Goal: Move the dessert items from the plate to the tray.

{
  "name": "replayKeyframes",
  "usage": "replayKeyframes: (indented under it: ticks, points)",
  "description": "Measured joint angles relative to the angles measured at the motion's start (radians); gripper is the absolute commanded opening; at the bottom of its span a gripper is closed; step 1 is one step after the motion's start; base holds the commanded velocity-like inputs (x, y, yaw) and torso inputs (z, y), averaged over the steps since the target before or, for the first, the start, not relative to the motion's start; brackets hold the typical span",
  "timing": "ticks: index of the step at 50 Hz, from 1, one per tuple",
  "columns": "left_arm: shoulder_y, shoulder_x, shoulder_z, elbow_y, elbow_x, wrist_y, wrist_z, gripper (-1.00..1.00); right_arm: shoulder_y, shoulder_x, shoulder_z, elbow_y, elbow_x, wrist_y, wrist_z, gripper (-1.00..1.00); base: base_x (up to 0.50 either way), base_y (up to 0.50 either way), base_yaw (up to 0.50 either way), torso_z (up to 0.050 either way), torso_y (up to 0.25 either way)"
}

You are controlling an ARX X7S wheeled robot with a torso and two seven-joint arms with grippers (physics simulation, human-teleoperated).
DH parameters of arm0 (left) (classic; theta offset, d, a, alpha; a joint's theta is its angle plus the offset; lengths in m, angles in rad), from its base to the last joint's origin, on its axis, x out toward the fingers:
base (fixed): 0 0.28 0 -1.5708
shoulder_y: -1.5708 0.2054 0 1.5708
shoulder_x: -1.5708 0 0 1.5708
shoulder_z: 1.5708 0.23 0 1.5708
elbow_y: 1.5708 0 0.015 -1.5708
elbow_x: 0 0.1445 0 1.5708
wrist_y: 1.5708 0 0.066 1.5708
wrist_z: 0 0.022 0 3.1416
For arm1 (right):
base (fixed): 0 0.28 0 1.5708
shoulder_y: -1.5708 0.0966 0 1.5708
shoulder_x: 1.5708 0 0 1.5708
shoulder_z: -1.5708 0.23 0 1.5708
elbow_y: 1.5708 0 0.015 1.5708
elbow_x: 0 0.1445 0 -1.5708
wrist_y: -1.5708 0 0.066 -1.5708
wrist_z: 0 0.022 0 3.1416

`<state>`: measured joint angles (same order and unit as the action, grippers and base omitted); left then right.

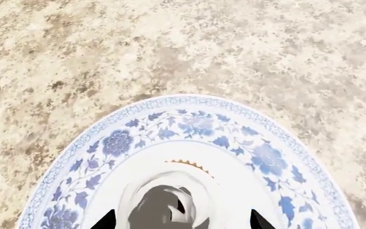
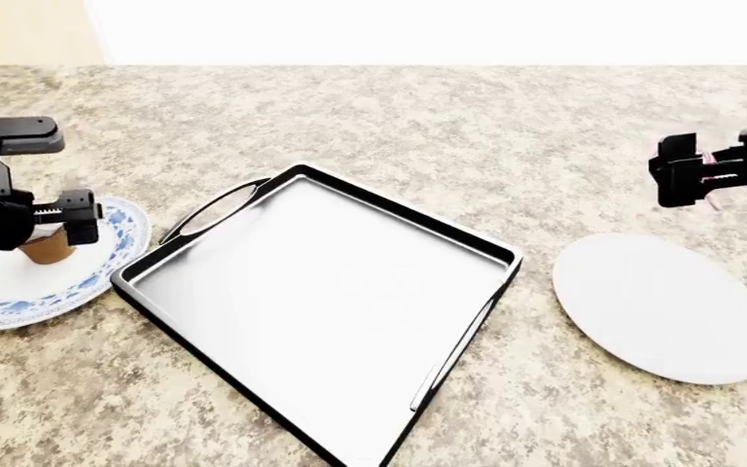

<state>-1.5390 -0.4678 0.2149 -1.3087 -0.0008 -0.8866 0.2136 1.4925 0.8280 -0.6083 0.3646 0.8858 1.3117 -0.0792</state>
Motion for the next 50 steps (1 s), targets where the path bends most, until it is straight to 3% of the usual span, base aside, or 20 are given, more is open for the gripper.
replayKeyframes:
  ticks: [15,26,34,50]
  points:
    - [-0.008,-0.007,-0.009,0.0,0.006,0.019,-0.022,-1.0,0.003,-0.003,-0.004,0.007,-0.004,-0.008,0.003,-1.0,0.0,0.0,0.0,0.0,0.0]
    - [-0.127,-0.007,-0.002,0.0,0.014,0.019,-0.024,-1.0,0.019,-0.01,0.009,-0.034,0.017,0.014,0.021,-1.0,0.0,0.0,0.0,0.0,0.0]
    - [-0.216,0.048,0.059,0.005,0.031,0.035,0.052,-1.0,0.032,-0.061,0.03,-0.169,0.091,0.072,0.062,-1.0,0.0,0.0,0.0,0.0,0.0]
    - [-0.031,0.102,0.137,0.701,-0.008,-0.318,0.222,-1.0,-0.046,-0.225,-0.002,-0.367,0.202,0.089,0.115,-1.0,0.0,0.0,0.0,0.0,0.0]
